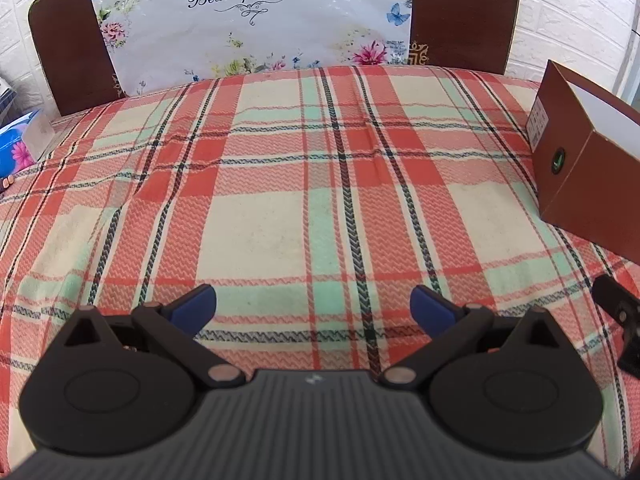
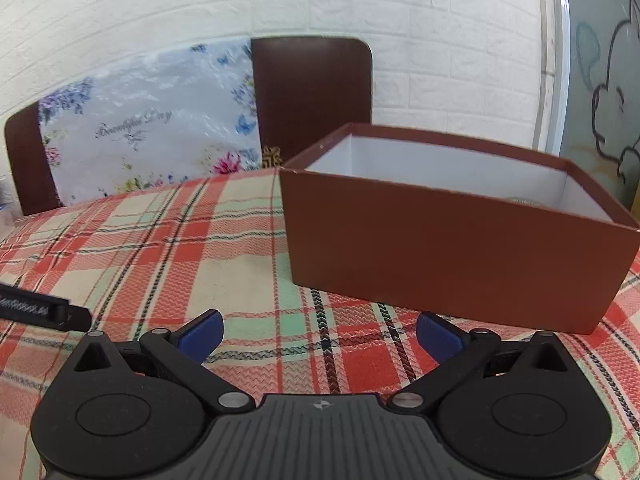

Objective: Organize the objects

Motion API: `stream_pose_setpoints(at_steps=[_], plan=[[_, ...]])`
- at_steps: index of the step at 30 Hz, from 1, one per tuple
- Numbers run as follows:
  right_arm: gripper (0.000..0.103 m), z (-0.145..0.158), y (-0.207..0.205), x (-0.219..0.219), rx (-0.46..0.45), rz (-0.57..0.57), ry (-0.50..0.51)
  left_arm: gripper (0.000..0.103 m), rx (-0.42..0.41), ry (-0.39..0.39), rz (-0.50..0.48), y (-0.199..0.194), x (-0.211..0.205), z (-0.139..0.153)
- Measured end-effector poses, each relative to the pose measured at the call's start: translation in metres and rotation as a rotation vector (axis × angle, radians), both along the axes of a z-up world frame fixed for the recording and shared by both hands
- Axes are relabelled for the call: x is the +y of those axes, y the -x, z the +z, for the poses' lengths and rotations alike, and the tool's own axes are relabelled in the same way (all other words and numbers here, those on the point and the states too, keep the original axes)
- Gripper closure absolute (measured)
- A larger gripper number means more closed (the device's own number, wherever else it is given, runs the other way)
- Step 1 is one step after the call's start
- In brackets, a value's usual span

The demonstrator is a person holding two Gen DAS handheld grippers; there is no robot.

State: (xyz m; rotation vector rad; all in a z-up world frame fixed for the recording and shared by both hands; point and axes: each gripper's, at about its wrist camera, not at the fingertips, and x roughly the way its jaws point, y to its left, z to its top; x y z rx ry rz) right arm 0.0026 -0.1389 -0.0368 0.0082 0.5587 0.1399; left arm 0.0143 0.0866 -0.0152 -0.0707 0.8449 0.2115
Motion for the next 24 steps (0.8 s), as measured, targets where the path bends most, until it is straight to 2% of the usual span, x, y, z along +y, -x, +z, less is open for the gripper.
stream_pose_setpoints(at_steps=[3,7,9,11,12,13,15,19,24], plan=[[0.001,-0.005,-0.01,-0.001,0.047,0.028,0.012,0.0,-0.012,0.011,0.004,-0.001,-0.001,0.001],[0.001,-0.017,-0.023,0.01,0.082,0.149,0.081,0.0,-0.038,0.009,0.011,-0.002,-0.004,-0.001],[0.001,-0.021,-0.029,0.016,0.058,0.17,0.098,0.0,-0.076,-0.002,0.024,-0.001,-0.005,-0.004],[0.001,-0.027,-0.036,0.02,0.001,0.148,0.165,0.0,-0.131,-0.007,0.045,-0.003,-0.003,-0.011],[0.001,-0.032,-0.045,0.021,-0.01,0.127,0.222,0.0,-0.135,-0.017,0.06,-0.007,-0.001,-0.017],[0.001,-0.038,-0.05,0.021,0.02,0.134,0.228,0.0,-0.113,-0.029,0.077,-0.012,0.0,-0.022],[0.001,-0.036,-0.048,0.01,0.029,0.122,0.16,0.0,-0.065,-0.032,0.08,-0.018,0.002,-0.032],[0.001,-0.039,-0.053,-0.007,0.074,0.127,0.036,0.0,-0.103,-0.024,0.073,-0.016,0.005,-0.036],[0.001,-0.041,-0.047,0.001,0.065,0.123,0.079,0.0,-0.168,-0.035,0.065,-0.01,0.004,-0.044]])
